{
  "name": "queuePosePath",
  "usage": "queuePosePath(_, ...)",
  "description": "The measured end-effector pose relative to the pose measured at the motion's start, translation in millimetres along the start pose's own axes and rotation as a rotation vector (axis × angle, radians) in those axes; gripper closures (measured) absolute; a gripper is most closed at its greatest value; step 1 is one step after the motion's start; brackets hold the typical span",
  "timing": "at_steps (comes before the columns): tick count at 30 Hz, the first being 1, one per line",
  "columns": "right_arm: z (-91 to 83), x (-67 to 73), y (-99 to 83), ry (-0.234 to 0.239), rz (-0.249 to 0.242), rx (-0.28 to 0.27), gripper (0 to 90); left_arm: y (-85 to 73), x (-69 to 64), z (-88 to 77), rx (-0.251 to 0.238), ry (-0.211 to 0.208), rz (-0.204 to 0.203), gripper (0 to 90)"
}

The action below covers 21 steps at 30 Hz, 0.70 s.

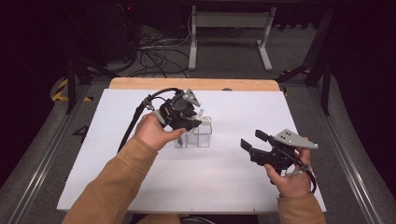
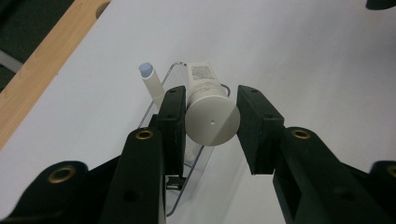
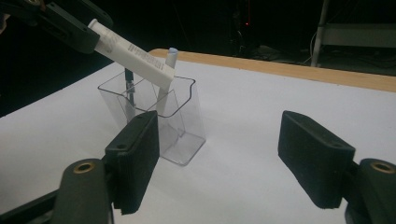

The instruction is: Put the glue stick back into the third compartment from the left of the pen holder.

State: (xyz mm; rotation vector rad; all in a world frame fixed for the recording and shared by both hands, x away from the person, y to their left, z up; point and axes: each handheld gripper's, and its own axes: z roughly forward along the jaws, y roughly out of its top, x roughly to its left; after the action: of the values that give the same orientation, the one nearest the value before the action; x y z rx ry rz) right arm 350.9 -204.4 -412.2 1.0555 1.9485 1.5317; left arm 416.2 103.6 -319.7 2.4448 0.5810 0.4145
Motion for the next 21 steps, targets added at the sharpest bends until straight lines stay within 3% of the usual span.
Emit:
queuePosePath(15,-0.4,-1.2,-0.3,-0.001,0.002,0.001,30.3,5.9,2.4,22.4,0.089,0.011,0.008,65.0)
queuePosePath(18,-1.2,-1.3,-0.2,0.000,0.004,0.000,30.3,8.5,1.7,26.2,0.081,0.007,0.012,65.0)
queuePosePath(21,-2.3,-2.2,0.3,-0.002,0.005,-0.004,30.3,8.0,1.9,26.9,0.038,0.027,0.024,63.8)
